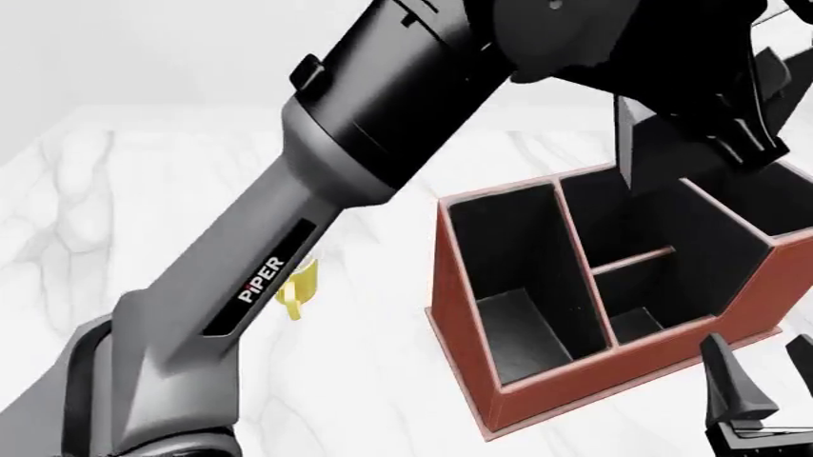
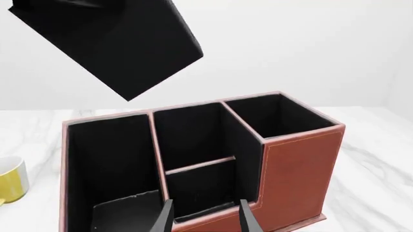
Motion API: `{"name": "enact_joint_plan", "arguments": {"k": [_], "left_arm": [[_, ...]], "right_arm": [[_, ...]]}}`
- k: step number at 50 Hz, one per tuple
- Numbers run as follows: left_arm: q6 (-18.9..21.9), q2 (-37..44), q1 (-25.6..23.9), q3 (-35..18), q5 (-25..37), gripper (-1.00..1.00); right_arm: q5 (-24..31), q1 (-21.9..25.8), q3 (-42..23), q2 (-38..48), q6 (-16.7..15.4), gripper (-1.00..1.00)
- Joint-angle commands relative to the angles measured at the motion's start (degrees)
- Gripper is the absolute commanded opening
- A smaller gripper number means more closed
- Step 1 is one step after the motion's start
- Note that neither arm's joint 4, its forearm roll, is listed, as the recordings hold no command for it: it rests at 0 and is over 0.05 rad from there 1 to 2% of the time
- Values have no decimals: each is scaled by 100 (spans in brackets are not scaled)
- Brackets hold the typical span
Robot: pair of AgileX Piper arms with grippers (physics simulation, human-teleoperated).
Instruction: Pick up the book and place it in the back compartment of the caddy.
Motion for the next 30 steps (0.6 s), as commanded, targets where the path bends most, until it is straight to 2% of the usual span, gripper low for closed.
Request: {"name": "enact_joint_plan", "arguments": {"k": [1, 8, 17, 19, 22, 25, 28, 30], "left_arm": [[-46, 330, -264, -163, -184, -100], [-228, 473, -299, -214, -317, -100], [-257, 578, -231, -91, -409, -100], [-278, 474, -267, 163, -520, -100], [-348, 81, -294, 995, -988, -100], [-359, -131, -294, 1535, -1282, -100], [-394, -242, -283, 1914, -1475, -100], [-409, -233, -245, 1952, -1518, -100]], "right_arm": [[28, -8, 0, -30, 5, 100], [-34, -13, 2, 35, 1, 100], [-44, -12, 2, 45, 7, 100], [-75, -14, 3, 79, 12, 100], [-72, -17, 2, 78, 17, 100], [-91, -16, 3, 97, 14, 100], [-79, -17, 2, 87, 19, 100], [-73, -17, 2, 79, 18, 100]]}}
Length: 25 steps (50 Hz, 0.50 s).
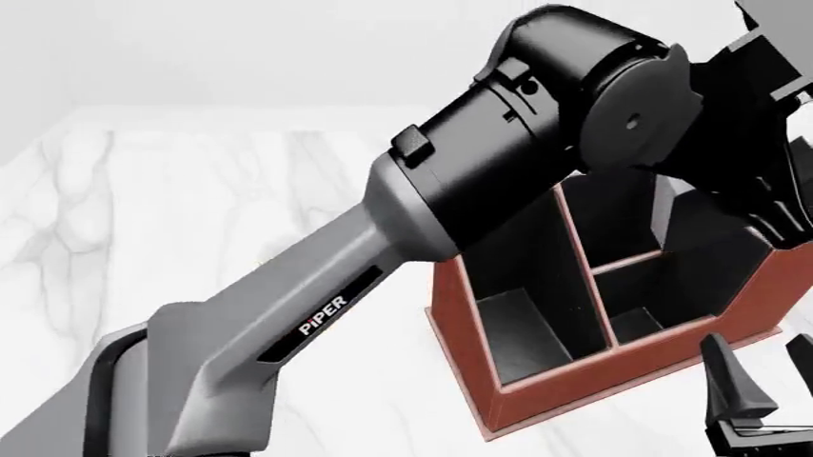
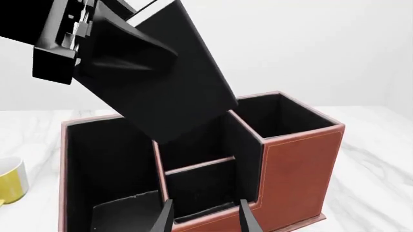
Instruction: Pick up the book and place it in the back compartment of the caddy.
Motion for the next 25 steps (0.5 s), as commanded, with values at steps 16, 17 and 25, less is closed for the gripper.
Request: {"name": "enact_joint_plan", "arguments": {"k": [16, 17, 25], "left_arm": [[-174, -284, 74, 2242, -1971, -100], [-185, -212, 98, 2186, -1962, -100], [-260, -104, 123, 2425, -2276, -100]], "right_arm": [[-30, -18, 0, 40, 19, 100], [-34, -17, 0, 45, 19, 100], [-4, -22, 0, 17, 25, 100]]}}
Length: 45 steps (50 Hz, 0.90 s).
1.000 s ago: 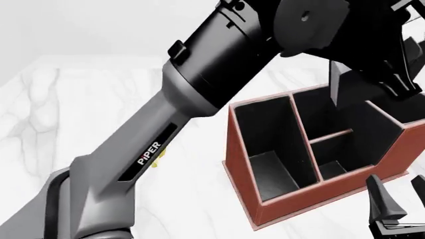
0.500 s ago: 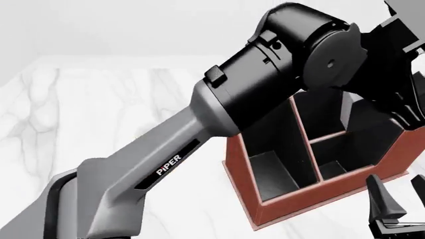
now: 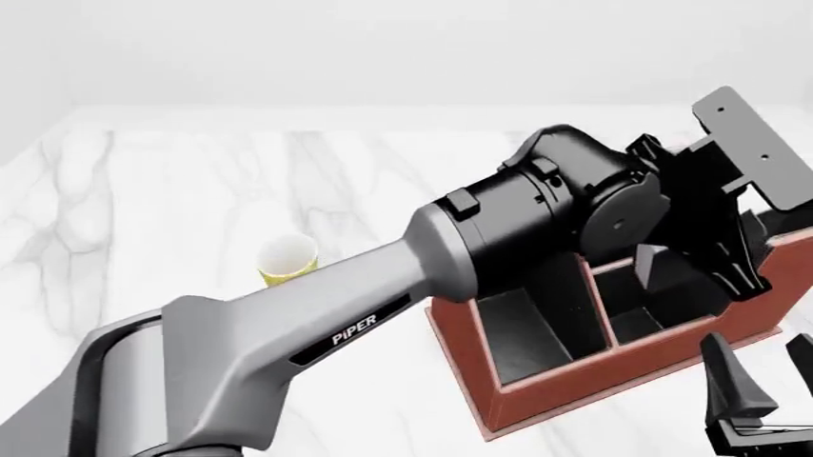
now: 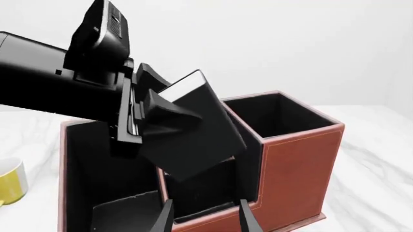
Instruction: Pick up the book and place it in the back compartment of the caddy.
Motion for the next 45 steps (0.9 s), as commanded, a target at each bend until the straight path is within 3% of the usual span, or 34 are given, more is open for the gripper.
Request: {"name": "enact_joint_plan", "arguments": {"k": [1, 28, 45], "left_arm": [[-10, -1, 24, 466, -567, -100], [-210, 188, 151, 944, -1212, -100], [-195, 514, 297, 846, -1248, -100]], "right_arm": [[10, -6, 0, -5, 8, 100], [-32, -6, 0, 35, 20, 100], [-68, -15, 1, 81, 30, 100]]}}
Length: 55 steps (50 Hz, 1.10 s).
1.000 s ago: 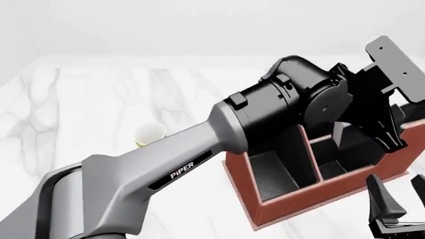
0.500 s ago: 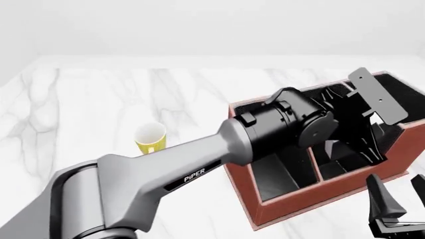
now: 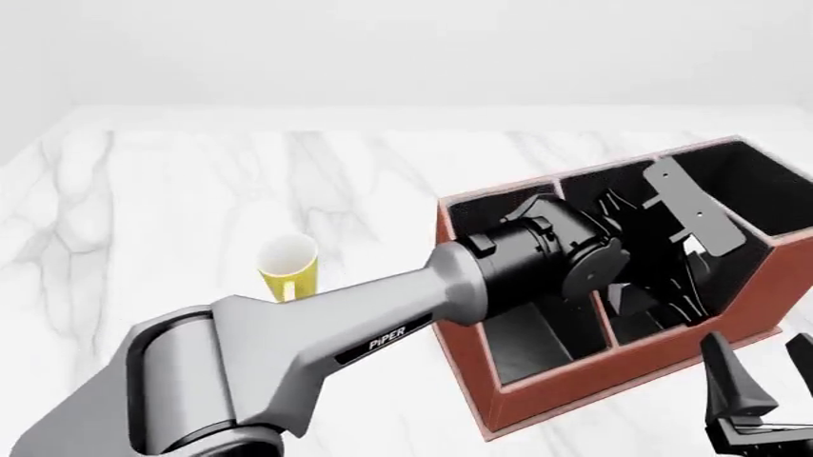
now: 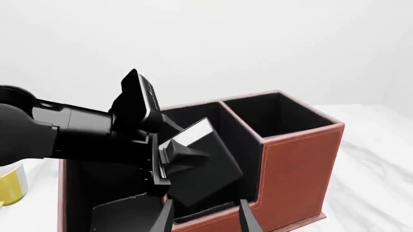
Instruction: Pick up the book and place it in the back compartment of the caddy.
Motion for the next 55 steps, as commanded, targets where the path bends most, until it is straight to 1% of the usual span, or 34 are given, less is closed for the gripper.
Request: {"name": "enact_joint_plan", "arguments": {"k": [1, 5, 7, 10, 15, 20, 25, 35, 41, 46, 55], "left_arm": [[59, 101, 70, -44, -115, -100], [49, 138, 88, -62, -135, -100], [20, 87, 54, 32, -196, -100], [54, 189, 102, -101, -126, -100], [60, 284, 155, -157, -135, -100], [34, 305, 145, -100, -189, -100], [55, 414, 199, -256, -129, -100], [18, 461, 173, -151, -192, -100], [-9, 543, 199, -247, -157, -100], [-49, 574, 193, -258, -200, -100], [-74, 713, 169, -327, -226, -100]], "right_arm": [[-34, -5, 0, 39, 6, 100], [-46, -4, 1, 51, 4, 100], [-58, -2, 1, 64, 1, 100], [-57, -2, 1, 65, 5, 100], [-63, -2, 1, 71, 12, 100], [5, 6, 0, 1, 8, 100], [39, 2, -1, -34, 17, 100], [42, 5, -1, -33, 23, 100], [6, 3, 0, 9, 26, 100], [232, -1, 4, -217, 28, 100], [297, -12, 4, -276, 36, 100]]}}
